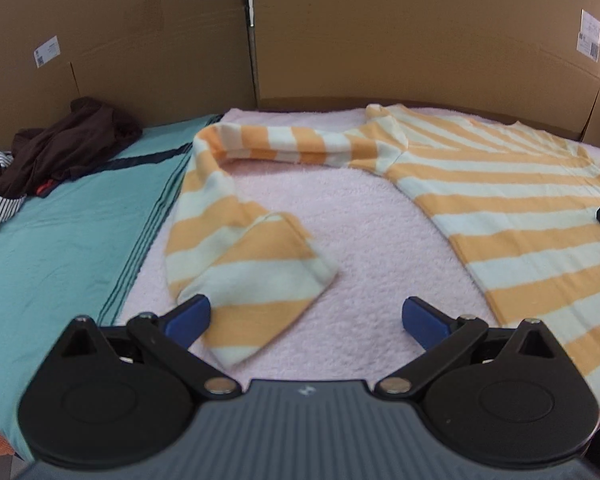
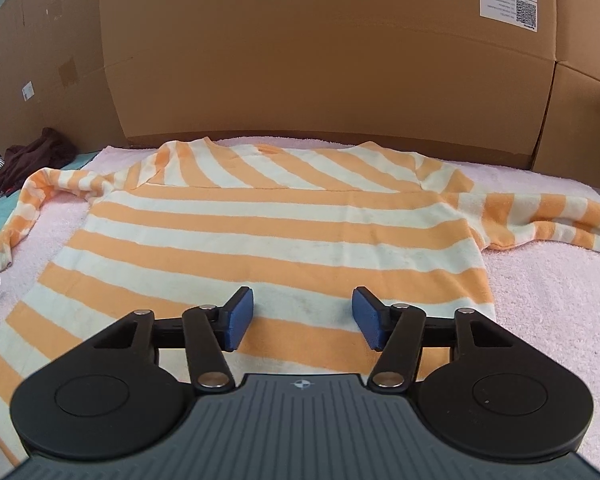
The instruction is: Fold clothes
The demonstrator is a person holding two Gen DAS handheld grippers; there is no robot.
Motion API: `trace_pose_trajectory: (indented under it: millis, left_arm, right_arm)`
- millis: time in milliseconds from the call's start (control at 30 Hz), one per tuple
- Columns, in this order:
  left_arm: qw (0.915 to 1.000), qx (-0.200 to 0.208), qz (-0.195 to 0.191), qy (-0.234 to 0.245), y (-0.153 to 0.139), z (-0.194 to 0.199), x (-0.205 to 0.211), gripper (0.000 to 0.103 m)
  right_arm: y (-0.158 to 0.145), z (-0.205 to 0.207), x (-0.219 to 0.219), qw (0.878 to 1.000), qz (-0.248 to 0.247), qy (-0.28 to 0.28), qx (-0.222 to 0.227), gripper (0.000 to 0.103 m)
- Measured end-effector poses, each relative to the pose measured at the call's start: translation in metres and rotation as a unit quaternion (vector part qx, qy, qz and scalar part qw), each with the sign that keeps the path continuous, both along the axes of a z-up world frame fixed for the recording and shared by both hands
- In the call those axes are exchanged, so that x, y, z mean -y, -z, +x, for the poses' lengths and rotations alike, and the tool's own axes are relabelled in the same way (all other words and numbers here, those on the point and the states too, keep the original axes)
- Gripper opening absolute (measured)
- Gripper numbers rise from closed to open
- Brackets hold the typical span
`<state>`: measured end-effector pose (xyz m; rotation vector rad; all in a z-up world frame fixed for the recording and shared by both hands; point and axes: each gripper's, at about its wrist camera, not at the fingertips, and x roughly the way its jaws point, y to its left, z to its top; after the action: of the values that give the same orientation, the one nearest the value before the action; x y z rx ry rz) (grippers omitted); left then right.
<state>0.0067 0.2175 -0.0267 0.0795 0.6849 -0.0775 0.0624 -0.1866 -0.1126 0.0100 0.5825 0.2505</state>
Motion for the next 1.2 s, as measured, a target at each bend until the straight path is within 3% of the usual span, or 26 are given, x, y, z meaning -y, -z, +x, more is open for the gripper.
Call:
trace_pose_trajectory:
  millis: [133, 200, 233, 267, 300, 333, 367, 533, 733, 867, 933, 1067, 1100, 1200]
  left_arm:
    - [0.9995, 0.021, -0.016, -0.017, 0.006, 0.000, -0.012, 0.100]
    - [0.9990, 0.032, -0.022, -0.021, 0.006, -0.001, -0.018, 0.086]
    - [0.9988, 0.039, -0.023, -0.021, 0.005, -0.002, -0.021, 0.076]
    - [0.9985, 0.045, -0.025, -0.021, 0.004, -0.003, -0.024, 0.055]
    - [0.9980, 0.045, -0.032, -0.029, 0.002, -0.002, -0.030, 0.042]
    - [0.9975, 0.045, -0.040, -0.037, 0.001, -0.001, -0.036, 0.017]
    - [0.9968, 0.046, -0.047, -0.046, -0.001, 0.000, -0.042, 0.007]
    - [0.9875, 0.114, -0.065, -0.087, -0.043, -0.005, -0.066, 0.005]
    - [0.9676, 0.205, -0.073, -0.129, -0.109, -0.002, -0.096, 0.005]
    - [0.9631, 0.206, -0.073, -0.157, -0.131, 0.029, -0.119, 0.005]
    - [0.9585, 0.191, -0.113, -0.178, -0.137, 0.043, -0.136, 0.005]
    - [0.9411, 0.235, -0.177, -0.167, -0.148, 0.043, -0.155, 0.004]
    - [0.9412, 0.244, -0.158, -0.172, -0.150, 0.045, -0.152, 0.004]
    - [0.9359, 0.262, -0.174, -0.159, -0.153, 0.059, -0.158, 0.004]
  right_arm:
    - [0.000, -0.001, -0.004, 1.000, -0.009, 0.000, 0.001, 0.058]
    - [0.000, 0.001, -0.011, 1.000, -0.019, -0.001, 0.001, 0.058]
    - [0.000, 0.000, -0.011, 1.000, -0.019, 0.000, 0.002, 0.058]
    - [0.000, 0.000, -0.012, 1.000, -0.020, 0.000, 0.002, 0.058]
    - [0.000, 0.000, -0.011, 1.000, -0.020, 0.000, 0.003, 0.058]
    - [0.000, 0.000, -0.010, 1.000, -0.016, 0.001, 0.002, 0.058]
    - [0.000, -0.001, -0.008, 1.000, -0.013, 0.001, 0.002, 0.058]
    - [-0.001, -0.001, -0.005, 1.000, -0.004, 0.002, 0.002, 0.058]
    - [-0.001, -0.002, -0.005, 1.000, 0.000, 0.004, 0.003, 0.058]
    - [-0.002, -0.002, -0.004, 1.000, 0.003, 0.006, 0.003, 0.058]
    - [-0.002, -0.002, -0.004, 1.000, 0.005, 0.007, 0.003, 0.058]
    - [-0.002, -0.002, -0.003, 1.000, 0.011, 0.009, 0.002, 0.058]
    - [-0.002, -0.002, -0.003, 1.000, 0.010, 0.009, 0.002, 0.058]
    - [-0.002, -0.002, -0.006, 1.000, 0.001, 0.009, 0.002, 0.058]
